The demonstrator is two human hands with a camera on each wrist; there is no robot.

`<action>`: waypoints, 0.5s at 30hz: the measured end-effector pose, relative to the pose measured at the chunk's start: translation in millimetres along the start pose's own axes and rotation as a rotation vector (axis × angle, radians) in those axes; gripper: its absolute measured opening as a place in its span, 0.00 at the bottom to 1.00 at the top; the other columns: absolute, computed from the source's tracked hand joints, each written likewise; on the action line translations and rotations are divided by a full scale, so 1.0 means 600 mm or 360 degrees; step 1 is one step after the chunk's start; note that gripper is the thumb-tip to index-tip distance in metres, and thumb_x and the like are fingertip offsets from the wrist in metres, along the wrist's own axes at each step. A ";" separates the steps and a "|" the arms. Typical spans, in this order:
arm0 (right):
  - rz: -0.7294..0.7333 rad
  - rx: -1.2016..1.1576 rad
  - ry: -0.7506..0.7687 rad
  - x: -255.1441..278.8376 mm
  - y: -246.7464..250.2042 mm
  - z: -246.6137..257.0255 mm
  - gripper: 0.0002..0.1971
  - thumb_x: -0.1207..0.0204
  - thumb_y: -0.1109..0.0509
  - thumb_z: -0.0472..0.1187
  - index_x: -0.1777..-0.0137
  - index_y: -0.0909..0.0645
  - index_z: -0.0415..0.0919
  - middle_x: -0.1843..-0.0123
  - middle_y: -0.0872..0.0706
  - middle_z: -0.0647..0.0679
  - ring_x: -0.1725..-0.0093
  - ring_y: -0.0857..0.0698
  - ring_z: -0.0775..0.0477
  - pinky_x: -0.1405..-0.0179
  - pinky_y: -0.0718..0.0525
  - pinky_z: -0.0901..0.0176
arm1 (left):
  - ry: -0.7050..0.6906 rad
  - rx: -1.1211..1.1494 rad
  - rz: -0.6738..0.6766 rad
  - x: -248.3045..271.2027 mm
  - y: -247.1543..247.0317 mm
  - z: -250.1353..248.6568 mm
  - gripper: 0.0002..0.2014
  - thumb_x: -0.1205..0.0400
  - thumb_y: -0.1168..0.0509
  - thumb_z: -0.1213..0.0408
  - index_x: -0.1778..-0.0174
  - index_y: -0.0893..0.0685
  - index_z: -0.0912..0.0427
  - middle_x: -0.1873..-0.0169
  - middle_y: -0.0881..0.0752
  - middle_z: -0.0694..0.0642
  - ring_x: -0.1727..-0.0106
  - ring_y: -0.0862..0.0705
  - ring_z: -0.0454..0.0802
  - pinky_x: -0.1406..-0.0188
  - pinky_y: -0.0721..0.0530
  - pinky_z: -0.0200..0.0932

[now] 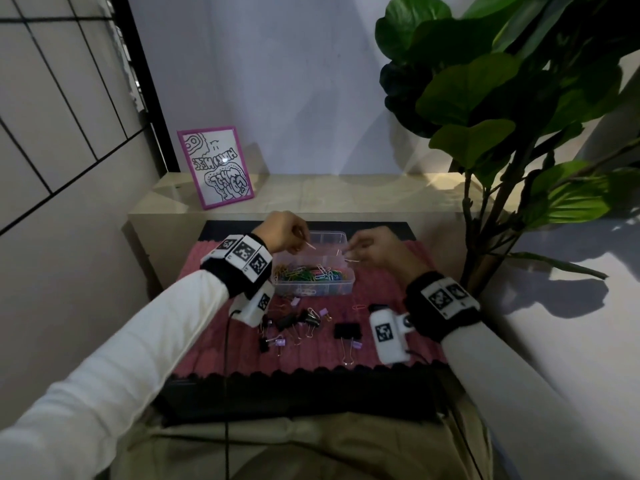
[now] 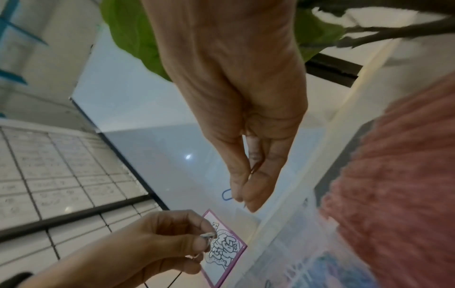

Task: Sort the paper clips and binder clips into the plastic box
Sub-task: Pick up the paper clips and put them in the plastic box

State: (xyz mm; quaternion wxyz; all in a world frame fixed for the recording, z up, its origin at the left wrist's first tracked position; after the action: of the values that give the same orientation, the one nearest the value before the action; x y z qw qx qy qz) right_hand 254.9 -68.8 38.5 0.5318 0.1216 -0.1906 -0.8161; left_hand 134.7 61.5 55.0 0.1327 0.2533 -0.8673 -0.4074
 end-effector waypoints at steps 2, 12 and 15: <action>0.0041 0.0068 -0.0028 -0.029 -0.019 0.014 0.08 0.30 0.29 0.23 0.51 0.18 0.21 0.55 0.13 0.30 0.67 0.14 0.50 0.69 0.12 0.67 | 0.0037 -0.0038 0.0022 -0.005 -0.004 0.012 0.08 0.26 0.32 0.77 0.51 0.15 0.71 0.60 0.13 0.65 0.72 0.17 0.42 0.75 0.17 0.25; 0.0157 0.0714 0.0179 -0.023 -0.027 0.034 0.12 0.28 0.36 0.23 0.53 0.13 0.31 0.56 0.10 0.35 0.59 0.14 0.48 0.66 0.19 0.76 | -0.0181 -0.0307 0.0046 0.045 -0.012 -0.021 0.12 0.23 0.38 0.78 0.49 0.13 0.63 0.53 0.10 0.59 0.60 0.14 0.45 0.67 0.21 0.25; 0.0056 0.0877 0.0295 0.024 0.009 0.017 0.05 0.29 0.30 0.27 0.56 0.13 0.31 0.59 0.12 0.42 0.59 0.17 0.52 0.64 0.24 0.77 | -0.0334 -0.0324 0.0216 0.071 -0.061 -0.070 0.11 0.22 0.37 0.74 0.49 0.13 0.61 0.54 0.09 0.56 0.58 0.13 0.45 0.59 0.20 0.26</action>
State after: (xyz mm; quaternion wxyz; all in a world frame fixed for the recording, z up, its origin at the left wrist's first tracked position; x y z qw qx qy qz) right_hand 249.1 -82.0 50.0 0.5080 0.3322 -0.3577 -0.7097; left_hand 129.3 -8.4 54.3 0.0935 0.1355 -0.8457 -0.5076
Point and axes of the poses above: each hand's wrist, its own x-axis away from the middle knuckle, its own y-axis out of the back of the hand, z = x × y, the point moved 7 cm from there along -x, towards the middle knuckle
